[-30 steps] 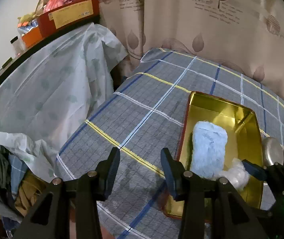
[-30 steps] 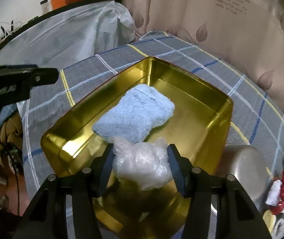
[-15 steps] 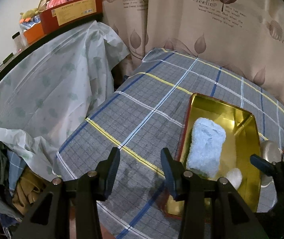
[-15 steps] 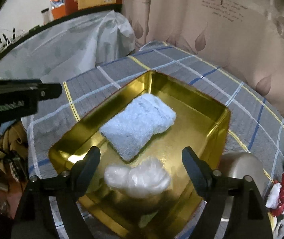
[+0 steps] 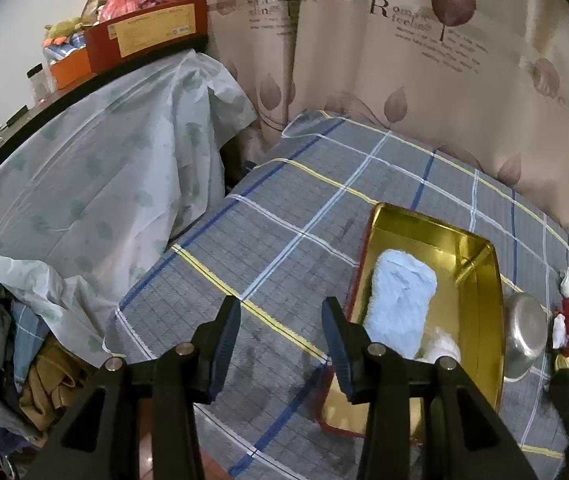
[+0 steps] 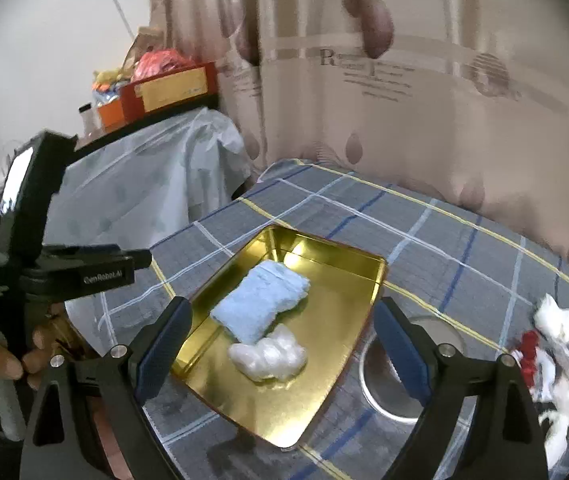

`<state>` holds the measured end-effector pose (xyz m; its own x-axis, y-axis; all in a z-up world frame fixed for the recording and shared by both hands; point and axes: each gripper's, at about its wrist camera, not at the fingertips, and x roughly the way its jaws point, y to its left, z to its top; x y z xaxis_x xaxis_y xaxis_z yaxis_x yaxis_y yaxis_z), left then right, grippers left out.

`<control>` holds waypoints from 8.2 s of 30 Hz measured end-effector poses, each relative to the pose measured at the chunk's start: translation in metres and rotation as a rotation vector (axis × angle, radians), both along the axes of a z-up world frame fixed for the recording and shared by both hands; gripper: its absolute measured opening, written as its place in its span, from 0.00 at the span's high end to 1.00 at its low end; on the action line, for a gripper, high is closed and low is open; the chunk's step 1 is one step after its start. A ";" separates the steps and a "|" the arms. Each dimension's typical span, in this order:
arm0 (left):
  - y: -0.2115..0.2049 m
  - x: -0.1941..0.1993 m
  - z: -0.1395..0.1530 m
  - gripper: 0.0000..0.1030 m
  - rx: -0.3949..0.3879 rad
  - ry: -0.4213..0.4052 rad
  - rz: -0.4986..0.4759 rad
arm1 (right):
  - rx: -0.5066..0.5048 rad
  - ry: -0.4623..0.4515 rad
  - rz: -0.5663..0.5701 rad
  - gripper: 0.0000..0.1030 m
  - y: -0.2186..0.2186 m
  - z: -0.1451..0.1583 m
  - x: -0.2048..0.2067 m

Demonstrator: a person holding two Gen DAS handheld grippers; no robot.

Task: Organize soft objects
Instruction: 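Lower the white plastic bundle into the gold tray and open the right gripper, then move the right gripper back to the pile and grasp the white fluffy cloth, then grasp the white tissue bundle with the left gripper and lift it, then carry the tissue into the gold tray while the right gripper holds the fluffy cloth, then lower the white fluffy cloth into the gold tray and open the right gripper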

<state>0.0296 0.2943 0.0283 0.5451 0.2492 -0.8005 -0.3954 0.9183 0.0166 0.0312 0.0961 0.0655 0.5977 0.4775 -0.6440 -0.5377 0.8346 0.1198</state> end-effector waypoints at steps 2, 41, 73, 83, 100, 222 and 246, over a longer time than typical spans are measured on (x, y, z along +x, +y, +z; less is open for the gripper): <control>-0.004 0.000 0.000 0.58 0.010 0.002 -0.011 | 0.022 0.001 -0.017 0.13 -0.009 0.002 -0.002; -0.159 0.007 -0.023 0.58 0.078 0.065 -0.407 | -0.206 0.197 -0.381 0.37 -0.277 -0.105 0.008; -0.311 0.002 -0.045 0.58 -0.035 0.139 -0.788 | -0.241 0.189 -0.485 0.71 -0.309 -0.089 -0.059; -0.365 0.018 -0.055 0.48 -0.068 0.200 -0.917 | -0.204 0.200 -0.498 0.67 -0.315 -0.107 -0.064; -0.372 0.040 -0.115 0.48 -0.092 0.331 -0.859 | -0.160 0.215 -0.491 0.62 -0.321 -0.115 -0.065; -0.060 0.012 -0.033 0.53 -0.016 0.074 -0.230 | -0.233 0.245 -0.392 0.72 -0.259 -0.083 -0.075; 0.001 0.003 -0.021 0.53 -0.034 0.026 -0.082 | -0.150 0.158 0.098 0.72 -0.008 -0.055 -0.019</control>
<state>0.0326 0.2957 0.0072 0.5415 0.1769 -0.8219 -0.3183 0.9480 -0.0056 0.0125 0.0880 0.0105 0.4394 0.4207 -0.7937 -0.6016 0.7940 0.0878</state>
